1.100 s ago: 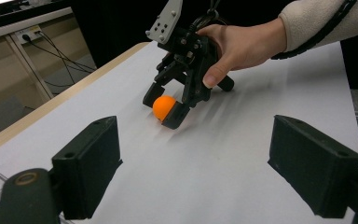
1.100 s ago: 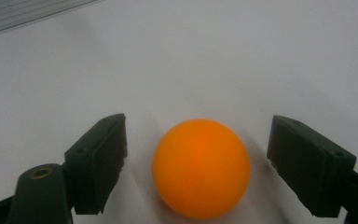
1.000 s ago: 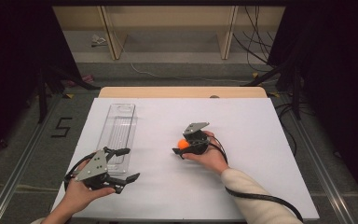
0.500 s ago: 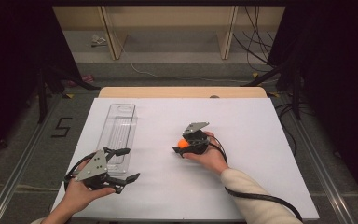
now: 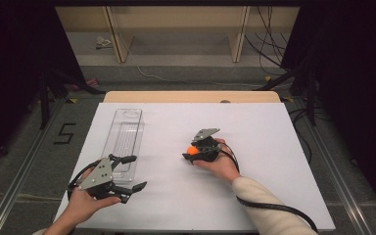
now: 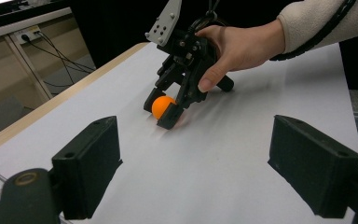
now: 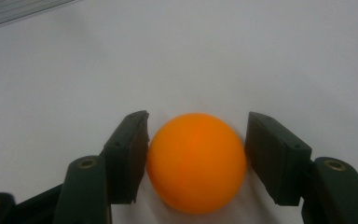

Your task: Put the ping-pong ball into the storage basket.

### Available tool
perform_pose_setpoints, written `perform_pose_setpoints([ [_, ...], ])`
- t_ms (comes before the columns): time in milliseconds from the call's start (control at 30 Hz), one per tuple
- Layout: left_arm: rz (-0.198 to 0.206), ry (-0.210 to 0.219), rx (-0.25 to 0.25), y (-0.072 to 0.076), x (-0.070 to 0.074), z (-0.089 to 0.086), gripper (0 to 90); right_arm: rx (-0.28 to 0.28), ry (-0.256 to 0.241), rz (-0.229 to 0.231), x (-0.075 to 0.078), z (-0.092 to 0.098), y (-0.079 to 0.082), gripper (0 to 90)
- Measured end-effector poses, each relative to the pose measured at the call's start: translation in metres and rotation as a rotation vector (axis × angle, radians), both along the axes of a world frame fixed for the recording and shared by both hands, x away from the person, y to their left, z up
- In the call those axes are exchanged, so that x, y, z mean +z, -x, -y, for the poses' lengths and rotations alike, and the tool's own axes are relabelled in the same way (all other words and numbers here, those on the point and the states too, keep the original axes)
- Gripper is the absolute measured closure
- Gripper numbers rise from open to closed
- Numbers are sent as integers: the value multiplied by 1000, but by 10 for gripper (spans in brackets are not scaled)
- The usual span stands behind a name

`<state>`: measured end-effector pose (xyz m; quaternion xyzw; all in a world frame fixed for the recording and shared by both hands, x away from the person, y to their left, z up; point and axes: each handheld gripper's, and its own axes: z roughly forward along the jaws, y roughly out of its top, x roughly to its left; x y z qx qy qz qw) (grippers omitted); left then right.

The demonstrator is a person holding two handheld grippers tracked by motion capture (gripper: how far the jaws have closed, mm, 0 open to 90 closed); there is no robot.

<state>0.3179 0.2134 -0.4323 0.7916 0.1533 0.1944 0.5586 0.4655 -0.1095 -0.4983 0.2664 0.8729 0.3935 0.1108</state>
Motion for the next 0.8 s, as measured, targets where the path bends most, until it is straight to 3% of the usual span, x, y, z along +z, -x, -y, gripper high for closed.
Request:
perform_pose_setpoints([
  [500,0,-1,-2,0,0,0,161,4,3,1,1,1,1,508],
  [800,0,-2,-2,0,0,0,161,5,8,3,1,1,1,511],
])
